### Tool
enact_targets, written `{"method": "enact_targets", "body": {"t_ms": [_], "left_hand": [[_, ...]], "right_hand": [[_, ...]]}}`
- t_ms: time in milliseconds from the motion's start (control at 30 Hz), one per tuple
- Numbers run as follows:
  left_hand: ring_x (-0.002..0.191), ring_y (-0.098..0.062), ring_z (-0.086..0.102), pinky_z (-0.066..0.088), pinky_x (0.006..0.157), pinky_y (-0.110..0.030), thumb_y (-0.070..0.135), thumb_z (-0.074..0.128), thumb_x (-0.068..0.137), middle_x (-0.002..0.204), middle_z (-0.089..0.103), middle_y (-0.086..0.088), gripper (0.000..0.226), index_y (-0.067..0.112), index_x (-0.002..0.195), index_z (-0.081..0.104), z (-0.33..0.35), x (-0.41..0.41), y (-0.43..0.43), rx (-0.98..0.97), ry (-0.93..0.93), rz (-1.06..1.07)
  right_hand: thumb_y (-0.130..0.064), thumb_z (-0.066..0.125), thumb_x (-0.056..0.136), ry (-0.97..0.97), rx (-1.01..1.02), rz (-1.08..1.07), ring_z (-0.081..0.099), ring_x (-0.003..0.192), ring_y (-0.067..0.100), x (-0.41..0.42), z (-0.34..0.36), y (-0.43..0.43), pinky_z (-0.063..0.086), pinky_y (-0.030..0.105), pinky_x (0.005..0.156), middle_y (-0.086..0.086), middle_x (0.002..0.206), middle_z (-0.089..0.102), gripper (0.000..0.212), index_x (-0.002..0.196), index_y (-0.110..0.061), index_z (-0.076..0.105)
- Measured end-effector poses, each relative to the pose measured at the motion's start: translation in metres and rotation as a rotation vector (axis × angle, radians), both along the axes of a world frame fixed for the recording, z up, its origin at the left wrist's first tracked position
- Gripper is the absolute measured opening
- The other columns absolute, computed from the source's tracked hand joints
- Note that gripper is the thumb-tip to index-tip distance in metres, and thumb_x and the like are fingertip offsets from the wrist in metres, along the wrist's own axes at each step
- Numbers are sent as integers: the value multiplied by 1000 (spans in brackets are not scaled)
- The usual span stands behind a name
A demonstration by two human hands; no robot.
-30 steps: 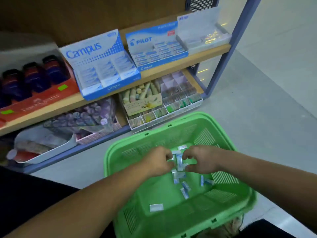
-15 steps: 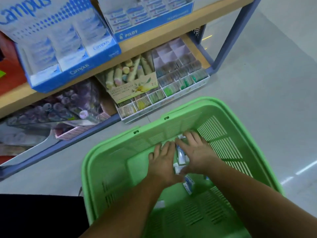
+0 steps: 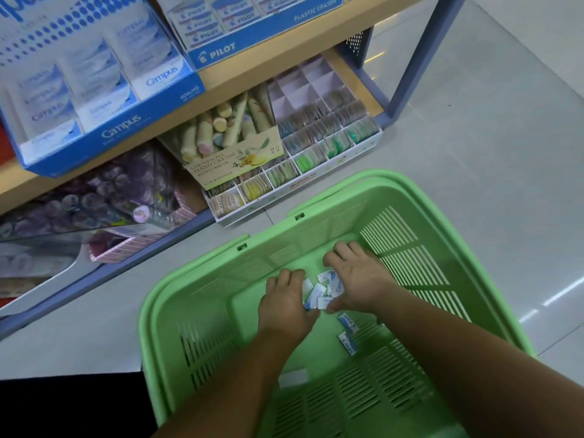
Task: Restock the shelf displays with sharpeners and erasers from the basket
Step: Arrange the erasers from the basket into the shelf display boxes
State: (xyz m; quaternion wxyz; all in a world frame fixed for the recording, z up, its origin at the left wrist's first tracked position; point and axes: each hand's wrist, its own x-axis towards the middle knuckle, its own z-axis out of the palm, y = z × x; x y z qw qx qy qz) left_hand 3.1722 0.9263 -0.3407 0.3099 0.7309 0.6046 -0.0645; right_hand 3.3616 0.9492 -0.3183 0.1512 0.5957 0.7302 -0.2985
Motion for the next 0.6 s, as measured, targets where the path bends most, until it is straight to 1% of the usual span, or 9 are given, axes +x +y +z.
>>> {"method": "enact_targets", "body": {"t_ms": [67, 100, 133, 200, 267, 333, 367, 500, 600], "left_hand": [[116, -21, 41, 45, 83, -34, 47, 75, 80, 127, 48, 6, 64, 28, 134, 47, 1, 0, 1, -12, 8, 42], [116, -21, 42, 44, 83, -34, 45, 73, 80, 125, 50, 6, 61, 28, 132, 48, 1, 0, 2, -13, 17, 59], [116, -22, 42, 45, 84, -35, 43, 72, 80, 124, 51, 5, 57, 27, 129, 49, 1, 0, 3, -18, 25, 71], [117, -23, 41, 47, 84, -36, 37, 72, 80, 122, 49, 4, 52, 26, 125, 50, 0, 2, 4, -36, 15, 94], [117, -22, 39, 48, 82, -36, 36, 76, 78, 124, 45, 5, 55, 26, 126, 50, -2, 3, 4, -51, -30, 122], [116, -21, 37, 48, 80, -35, 39, 81, 76, 127, 43, 7, 64, 30, 131, 50, -5, 3, 4, -59, -49, 121], [115, -20, 36, 48, 80, -35, 38, 82, 77, 128, 44, 7, 65, 32, 133, 50, -6, 3, 4, -67, -51, 117], [112, -20, 39, 48, 85, -35, 31, 81, 79, 123, 47, 7, 57, 30, 129, 53, -9, -1, 6, -90, -118, 139], [107, -22, 46, 49, 86, -35, 25, 78, 76, 119, 46, 4, 51, 27, 122, 55, -7, -3, 8, -107, -127, 151]], "right_hand": [[-66, 83, 67, 39, -48, -61, 27, 139, 22, -1, -2, -2, 41, 43, 111, -2, 148, 25, 110, 153, -39, 20], [-64, 83, 66, 47, -66, -86, 25, 140, 22, -2, -2, -2, 43, 44, 110, -2, 150, 24, 114, 155, -41, 17], [-63, 84, 66, 52, -78, -107, 25, 140, 22, -3, -2, -2, 44, 44, 108, -2, 149, 24, 111, 155, -41, 21], [-59, 87, 66, 70, -93, -150, 29, 134, 20, -4, -2, 0, 47, 41, 103, -4, 140, 29, 93, 143, -38, 39], [-53, 89, 65, 97, -105, -200, 32, 127, 18, -4, -2, 0, 46, 38, 100, -5, 130, 33, 77, 128, -34, 50], [-48, 92, 63, 132, -113, -250, 33, 121, 18, -4, -5, -3, 46, 37, 98, -5, 125, 34, 72, 121, -32, 52], [-46, 93, 62, 146, -119, -275, 33, 119, 18, -4, -7, -4, 45, 38, 98, -4, 124, 34, 71, 119, -32, 53], [-33, 96, 61, 202, -172, -399, 38, 114, 19, 0, -7, -2, 44, 38, 99, -2, 116, 40, 59, 106, -30, 57], [-26, 94, 65, 230, -199, -429, 41, 112, 19, 4, -5, 0, 43, 35, 98, -2, 115, 41, 52, 100, -30, 56]]}}
